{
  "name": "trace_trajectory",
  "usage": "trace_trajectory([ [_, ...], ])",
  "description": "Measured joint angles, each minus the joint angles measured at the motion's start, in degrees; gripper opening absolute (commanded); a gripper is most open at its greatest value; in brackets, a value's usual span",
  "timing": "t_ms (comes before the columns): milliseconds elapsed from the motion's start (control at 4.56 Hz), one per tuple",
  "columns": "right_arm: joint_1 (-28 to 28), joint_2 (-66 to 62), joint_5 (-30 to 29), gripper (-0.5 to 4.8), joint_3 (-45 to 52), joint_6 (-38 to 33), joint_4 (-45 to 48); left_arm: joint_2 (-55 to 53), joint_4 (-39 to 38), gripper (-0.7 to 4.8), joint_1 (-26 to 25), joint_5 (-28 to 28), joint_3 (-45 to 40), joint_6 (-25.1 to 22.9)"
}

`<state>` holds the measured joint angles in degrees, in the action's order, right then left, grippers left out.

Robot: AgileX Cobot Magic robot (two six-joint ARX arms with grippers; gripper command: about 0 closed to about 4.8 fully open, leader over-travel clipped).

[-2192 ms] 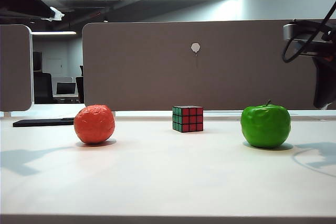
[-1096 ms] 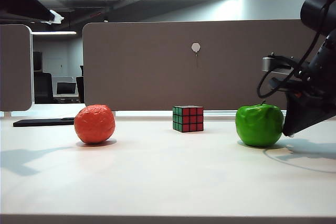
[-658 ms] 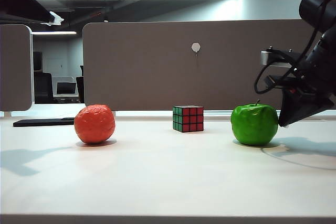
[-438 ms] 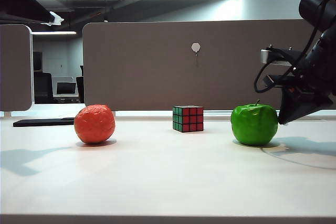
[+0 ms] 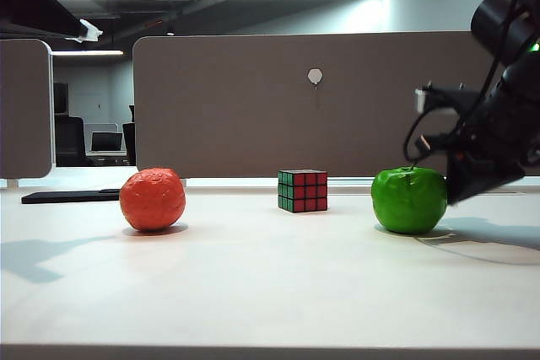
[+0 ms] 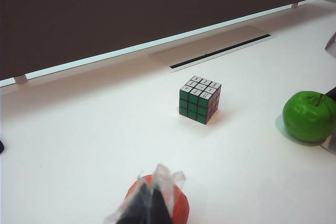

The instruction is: Move all the fruits on the tabletop near the face of the Rubik's cube that has the color most similar to each fruit.

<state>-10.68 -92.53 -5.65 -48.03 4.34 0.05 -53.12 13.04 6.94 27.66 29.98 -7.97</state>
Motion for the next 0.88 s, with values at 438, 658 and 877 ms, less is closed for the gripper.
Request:
trace_trajectory([
  [438,-0.13,-2.01,-8.81,-0.01,-1.22,-0.02,0.07,0.00,0.00,-0.06,0.00,0.02,0.00,0.00],
  [658,-0.37,-2.01,-8.98,-0.01,-1.22,-0.02,0.09,0.00,0.02,-0.06,0.00,0.00,0.00,0.00],
  [877,-0.94,-2.01,-9.05,-0.02,-1.22,-0.02,0.11,0.00,0.02,-0.06,0.00,0.02,0.00,0.00],
])
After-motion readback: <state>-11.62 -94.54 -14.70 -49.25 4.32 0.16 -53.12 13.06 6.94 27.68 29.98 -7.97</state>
